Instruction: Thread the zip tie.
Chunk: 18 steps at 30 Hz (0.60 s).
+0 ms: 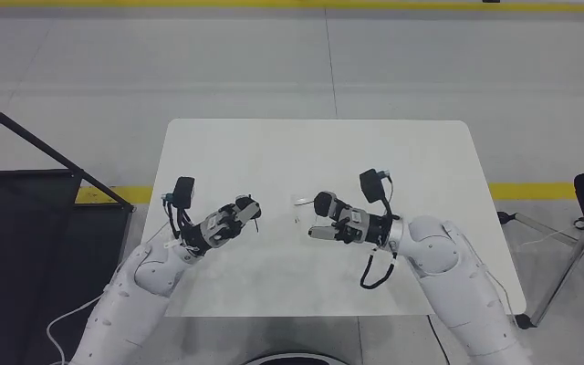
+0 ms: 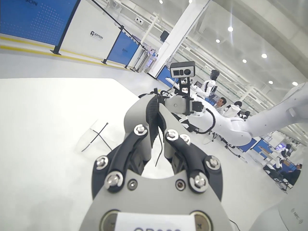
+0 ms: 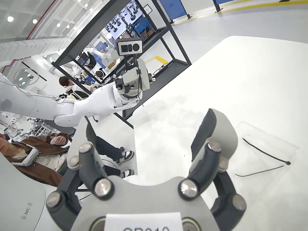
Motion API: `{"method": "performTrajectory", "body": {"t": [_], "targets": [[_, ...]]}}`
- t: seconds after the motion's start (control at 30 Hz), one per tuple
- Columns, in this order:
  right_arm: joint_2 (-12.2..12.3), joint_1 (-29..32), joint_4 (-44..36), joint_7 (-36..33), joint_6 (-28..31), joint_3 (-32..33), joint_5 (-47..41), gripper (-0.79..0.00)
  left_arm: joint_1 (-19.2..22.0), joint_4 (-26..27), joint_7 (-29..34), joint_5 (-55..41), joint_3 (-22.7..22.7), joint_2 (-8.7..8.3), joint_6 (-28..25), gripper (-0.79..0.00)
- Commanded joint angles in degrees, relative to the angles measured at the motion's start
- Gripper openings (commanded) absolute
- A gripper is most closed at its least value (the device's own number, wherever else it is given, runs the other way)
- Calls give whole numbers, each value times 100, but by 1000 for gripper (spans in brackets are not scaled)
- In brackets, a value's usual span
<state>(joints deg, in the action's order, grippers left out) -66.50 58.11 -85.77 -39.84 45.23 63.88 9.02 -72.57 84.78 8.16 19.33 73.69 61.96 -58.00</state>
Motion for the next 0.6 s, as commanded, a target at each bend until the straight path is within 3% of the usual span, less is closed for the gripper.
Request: {"method": "performTrajectory", "body": {"t": [0.0,0.2,0.33,0.57], "targets": [[-1,-1,2,11,3,-2,2,0,1,0,16,-72,-1,-1,0,-785],[-1,12,-1,34,-14,0,5,0,1,0,16,-72,-1,-1,0,-785],[24,105,-202,185,-535,94,530,0,-16,37,11,-33,5,2,83,-785],[41,77,-1000,-235,-2974,-29,2074,0,-73,122,-222,708,123,21,85,-785]]}}
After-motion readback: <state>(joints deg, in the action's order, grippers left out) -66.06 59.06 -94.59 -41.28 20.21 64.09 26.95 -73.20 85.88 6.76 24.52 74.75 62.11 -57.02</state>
